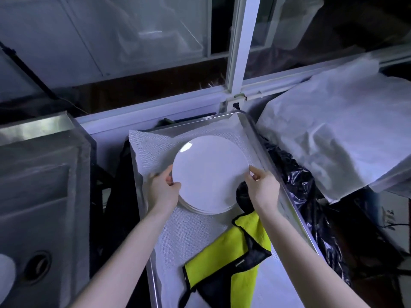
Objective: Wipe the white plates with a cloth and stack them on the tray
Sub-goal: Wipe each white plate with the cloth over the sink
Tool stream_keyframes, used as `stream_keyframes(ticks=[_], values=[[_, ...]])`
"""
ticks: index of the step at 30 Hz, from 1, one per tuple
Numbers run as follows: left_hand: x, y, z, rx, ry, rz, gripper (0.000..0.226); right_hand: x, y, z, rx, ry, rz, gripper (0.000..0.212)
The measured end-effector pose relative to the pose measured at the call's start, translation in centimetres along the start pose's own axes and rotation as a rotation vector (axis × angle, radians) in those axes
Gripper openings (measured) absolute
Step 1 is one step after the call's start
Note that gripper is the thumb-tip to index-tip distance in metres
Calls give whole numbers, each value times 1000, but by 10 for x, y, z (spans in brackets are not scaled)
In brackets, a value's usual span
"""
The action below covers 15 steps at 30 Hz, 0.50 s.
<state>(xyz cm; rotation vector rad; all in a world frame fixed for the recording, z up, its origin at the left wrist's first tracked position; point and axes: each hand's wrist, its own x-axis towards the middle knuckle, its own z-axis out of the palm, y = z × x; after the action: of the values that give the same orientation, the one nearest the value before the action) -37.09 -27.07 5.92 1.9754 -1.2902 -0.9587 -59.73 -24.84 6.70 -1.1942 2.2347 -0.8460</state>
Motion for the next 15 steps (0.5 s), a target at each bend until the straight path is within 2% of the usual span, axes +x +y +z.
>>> stream_keyframes(ticks=[4, 9, 11, 13, 15], values=[[-1, -2, 1, 56, -3, 23, 45, 1, 2, 2, -19, 13, -12, 24], [1, -5, 0, 17, -56, -3, 50, 0, 1, 2, 46, 28, 7, 18], [-2, -6, -3, -28, -59, -18, 56, -7, 0, -2, 124, 88, 34, 28], [-9, -8, -9, -84, -43, -21, 58, -19, -5, -7, 199, 101, 20, 22], [-19, -11, -18, -174, -15, -6, 49, -34, -16, -9, 266, 66, -19, 12]])
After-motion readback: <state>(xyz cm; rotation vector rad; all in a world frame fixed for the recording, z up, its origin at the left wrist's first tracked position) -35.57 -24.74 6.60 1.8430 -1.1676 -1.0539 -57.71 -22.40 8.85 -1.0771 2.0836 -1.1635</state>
